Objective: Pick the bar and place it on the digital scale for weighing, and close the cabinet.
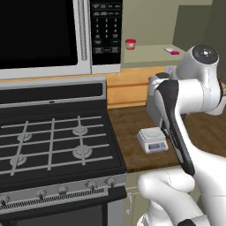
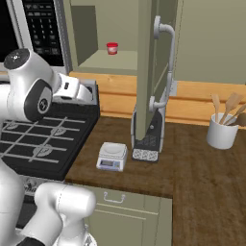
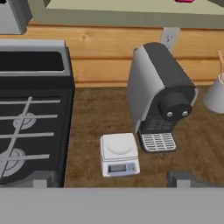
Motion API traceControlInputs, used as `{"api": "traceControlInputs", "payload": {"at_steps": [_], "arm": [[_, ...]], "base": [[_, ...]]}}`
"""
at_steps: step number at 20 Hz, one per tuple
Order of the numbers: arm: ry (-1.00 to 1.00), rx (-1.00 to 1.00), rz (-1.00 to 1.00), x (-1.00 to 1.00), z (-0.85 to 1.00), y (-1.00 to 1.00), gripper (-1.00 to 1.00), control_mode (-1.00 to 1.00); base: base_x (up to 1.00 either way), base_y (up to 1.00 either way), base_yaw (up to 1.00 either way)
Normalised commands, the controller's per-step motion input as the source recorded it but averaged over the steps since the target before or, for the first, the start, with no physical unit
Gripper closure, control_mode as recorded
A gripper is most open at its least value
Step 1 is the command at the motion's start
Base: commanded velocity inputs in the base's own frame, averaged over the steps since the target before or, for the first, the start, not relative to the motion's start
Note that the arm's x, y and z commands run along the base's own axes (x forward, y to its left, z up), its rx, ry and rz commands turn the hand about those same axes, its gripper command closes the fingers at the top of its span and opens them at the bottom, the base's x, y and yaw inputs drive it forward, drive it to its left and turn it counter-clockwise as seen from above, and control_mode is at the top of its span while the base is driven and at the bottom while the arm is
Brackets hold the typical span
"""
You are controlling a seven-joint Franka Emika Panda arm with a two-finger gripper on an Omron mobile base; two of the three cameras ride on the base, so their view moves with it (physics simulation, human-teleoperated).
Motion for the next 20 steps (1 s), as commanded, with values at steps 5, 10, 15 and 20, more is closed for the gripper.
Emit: {"api": "traceControlInputs", "payload": {"at_steps": [5, 10, 15, 20], "arm": [[-0.01, 0.00, 0.00, 0.04, 0.35, -0.27, -1.00, -1.00], [-0.11, -0.01, 0.00, 0.12, 0.25, -0.41, -1.00, -1.00], [-0.13, 0.00, 0.04, 0.27, 0.24, -0.46, -1.00, -1.00], [-0.03, 0.00, 0.05, 0.42, 0.20, -0.45, -1.00, -1.00]], "base": [[0.00, 0.00, 0.00], [0.00, 0.00, 0.00], [0.00, 0.00, 0.00], [0.00, 0.00, 0.00]]}}
